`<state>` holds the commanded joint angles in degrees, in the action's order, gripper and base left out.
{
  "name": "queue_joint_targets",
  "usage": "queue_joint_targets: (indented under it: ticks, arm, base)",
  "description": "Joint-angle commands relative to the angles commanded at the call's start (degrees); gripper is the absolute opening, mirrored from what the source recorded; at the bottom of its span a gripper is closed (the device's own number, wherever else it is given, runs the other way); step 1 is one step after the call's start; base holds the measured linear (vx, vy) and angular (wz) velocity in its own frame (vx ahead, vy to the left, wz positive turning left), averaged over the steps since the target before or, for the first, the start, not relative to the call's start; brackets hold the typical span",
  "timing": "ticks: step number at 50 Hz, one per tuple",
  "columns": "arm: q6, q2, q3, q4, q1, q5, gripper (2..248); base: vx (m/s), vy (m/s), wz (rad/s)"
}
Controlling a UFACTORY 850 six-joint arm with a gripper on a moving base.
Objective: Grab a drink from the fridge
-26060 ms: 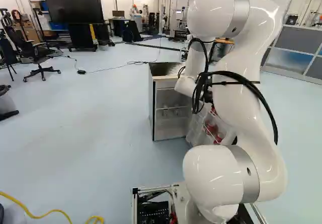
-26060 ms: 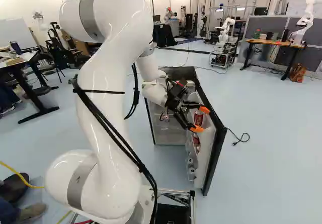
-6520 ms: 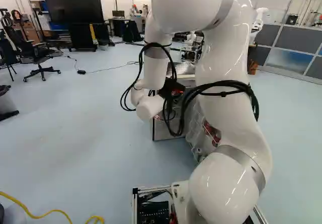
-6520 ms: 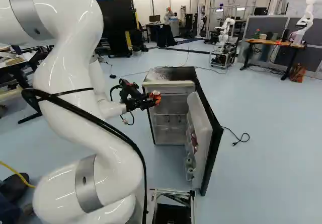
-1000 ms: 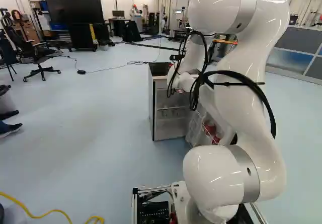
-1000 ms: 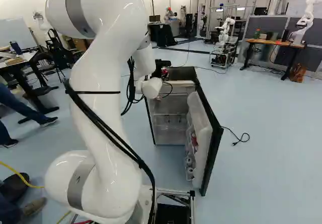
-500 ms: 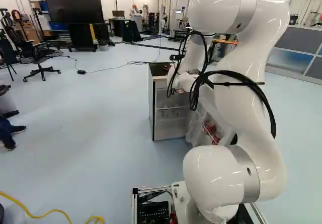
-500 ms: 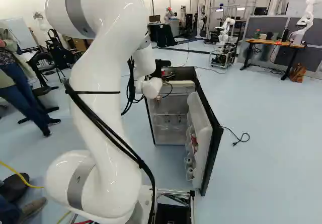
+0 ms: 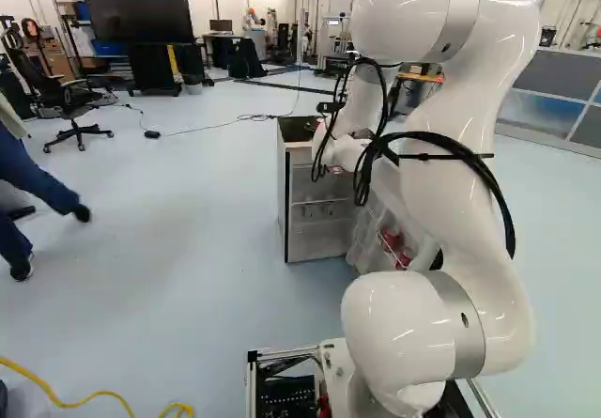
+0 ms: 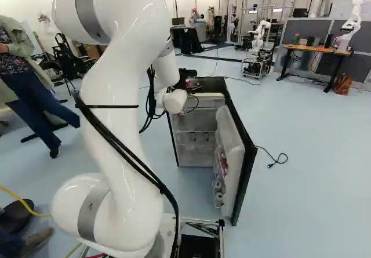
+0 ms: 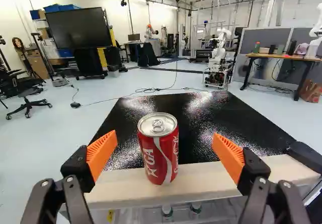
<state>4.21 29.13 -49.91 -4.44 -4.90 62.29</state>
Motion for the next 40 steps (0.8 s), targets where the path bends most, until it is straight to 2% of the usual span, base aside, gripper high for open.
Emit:
queue_joint_targets:
  ticks: [40]
  arm:
    - [0.0, -0.5, 0.7, 0.0, 0.1, 0.0, 247]
  base:
    - [0.0, 0.0, 0.0]
